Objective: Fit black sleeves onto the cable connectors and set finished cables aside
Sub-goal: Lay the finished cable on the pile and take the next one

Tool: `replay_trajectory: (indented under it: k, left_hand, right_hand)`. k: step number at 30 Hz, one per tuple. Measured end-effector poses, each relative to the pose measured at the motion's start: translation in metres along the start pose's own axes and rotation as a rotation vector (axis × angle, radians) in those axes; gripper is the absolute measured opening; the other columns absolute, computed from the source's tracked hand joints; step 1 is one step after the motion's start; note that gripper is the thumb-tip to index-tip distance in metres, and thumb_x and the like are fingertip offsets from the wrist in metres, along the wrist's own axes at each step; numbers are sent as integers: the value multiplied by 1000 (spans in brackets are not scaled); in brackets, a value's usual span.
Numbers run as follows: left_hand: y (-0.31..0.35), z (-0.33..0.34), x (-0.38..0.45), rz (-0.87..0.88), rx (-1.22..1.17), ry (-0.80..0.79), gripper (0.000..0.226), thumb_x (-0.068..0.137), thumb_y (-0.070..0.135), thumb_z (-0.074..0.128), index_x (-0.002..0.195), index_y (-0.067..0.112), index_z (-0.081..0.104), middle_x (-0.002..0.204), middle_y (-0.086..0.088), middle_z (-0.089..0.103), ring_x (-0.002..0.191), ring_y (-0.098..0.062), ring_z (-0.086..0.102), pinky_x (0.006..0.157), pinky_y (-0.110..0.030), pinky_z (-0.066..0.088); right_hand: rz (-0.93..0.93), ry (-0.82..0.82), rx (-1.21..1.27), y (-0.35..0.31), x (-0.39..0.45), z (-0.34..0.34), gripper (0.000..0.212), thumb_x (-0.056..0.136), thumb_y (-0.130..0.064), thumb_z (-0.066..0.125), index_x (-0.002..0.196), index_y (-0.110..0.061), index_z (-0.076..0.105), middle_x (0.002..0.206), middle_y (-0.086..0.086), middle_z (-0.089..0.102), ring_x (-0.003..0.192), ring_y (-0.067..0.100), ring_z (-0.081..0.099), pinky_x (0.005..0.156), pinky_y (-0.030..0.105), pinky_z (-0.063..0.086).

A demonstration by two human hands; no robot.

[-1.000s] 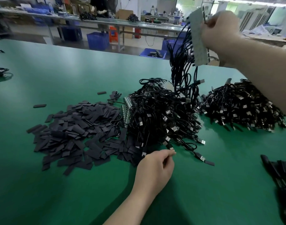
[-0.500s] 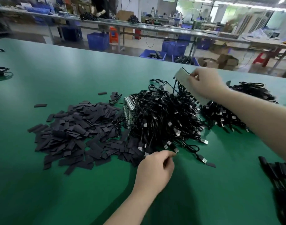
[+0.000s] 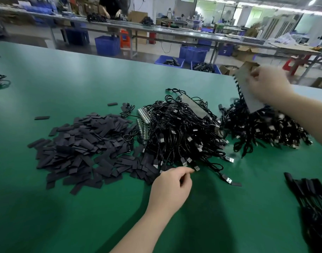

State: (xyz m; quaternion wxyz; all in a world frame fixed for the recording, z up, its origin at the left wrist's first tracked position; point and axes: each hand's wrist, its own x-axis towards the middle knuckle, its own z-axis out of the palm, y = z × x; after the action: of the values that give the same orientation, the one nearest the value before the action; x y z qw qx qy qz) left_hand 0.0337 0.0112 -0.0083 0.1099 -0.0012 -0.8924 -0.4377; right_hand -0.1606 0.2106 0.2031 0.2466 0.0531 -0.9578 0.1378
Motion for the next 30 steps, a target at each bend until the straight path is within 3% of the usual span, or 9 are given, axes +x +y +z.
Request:
replay_trajectory:
  k: [3, 5, 9, 14, 18, 21, 25, 28, 30]
  left_hand:
    - [-1, 1, 0, 4, 4, 2, 24, 94, 32, 53, 109, 40, 69, 81, 18, 66, 67, -2, 59, 58, -14, 46]
    - [-1, 2, 0, 13, 25, 7, 24, 94, 32, 52, 110, 41, 68, 83, 19, 66, 70, -1, 59, 59, -13, 47]
    - [1, -1, -4, 61, 64, -4, 26, 96, 32, 51, 114, 40, 67, 88, 20, 65, 66, 2, 56, 59, -11, 44]
    - [29, -12, 1, 192, 50, 171, 30, 97, 29, 53, 125, 33, 62, 93, 18, 62, 67, -1, 53, 60, -14, 45]
    - [70, -16, 58, 313, 182, 316, 41, 91, 21, 57, 132, 25, 56, 116, 7, 62, 103, -10, 58, 86, -30, 48]
    - [99, -3, 118, 344, 453, 67, 49, 93, 35, 55, 138, 20, 47, 132, 0, 55, 120, -19, 53, 98, -39, 43]
    - [105, 16, 170, 328, 940, -363, 54, 94, 46, 50, 138, 16, 41, 122, -5, 59, 110, -28, 58, 86, -40, 39]
    - [97, 21, 177, 279, 985, -438, 61, 93, 28, 47, 149, 18, 26, 114, -4, 62, 103, -28, 59, 81, -39, 34]
    - [94, 18, 176, 307, 943, -383, 53, 91, 25, 47, 143, 20, 38, 112, -2, 63, 102, -26, 59, 82, -40, 37]
  right_hand:
    - [119, 140, 114, 14, 2, -7, 37, 103, -22, 46, 113, 9, 63, 112, 31, 64, 101, 42, 59, 85, 44, 45]
    - [79, 19, 70, 11, -7, -2, 37, 103, -24, 48, 116, 7, 64, 115, 30, 64, 105, 43, 59, 86, 44, 45]
    - [122, 35, 144, 18, -26, 13, 39, 103, -27, 48, 113, 7, 66, 109, 27, 68, 93, 39, 61, 78, 39, 45]
    - [435, -50, 297, 52, -36, 18, 40, 103, -31, 46, 104, 2, 68, 75, 14, 57, 68, 31, 53, 63, 32, 43]
    - [627, -55, 542, 68, -43, 28, 41, 101, -33, 51, 108, 5, 66, 87, 13, 58, 74, 27, 55, 69, 40, 50]
    - [757, -67, 700, 70, -50, 31, 27, 100, -33, 55, 100, -7, 65, 100, 10, 58, 104, 33, 65, 91, 45, 54]
    - [730, -107, 765, 77, -55, 36, 37, 99, -31, 58, 118, 0, 64, 108, 7, 63, 112, 31, 63, 100, 53, 50]
    - [697, -123, 763, 84, -55, 37, 34, 99, -31, 57, 121, -5, 64, 108, 10, 63, 105, 31, 63, 99, 50, 51]
    - [678, -121, 744, 91, -55, 39, 31, 99, -31, 57, 113, -4, 64, 102, 12, 61, 95, 30, 61, 95, 46, 52]
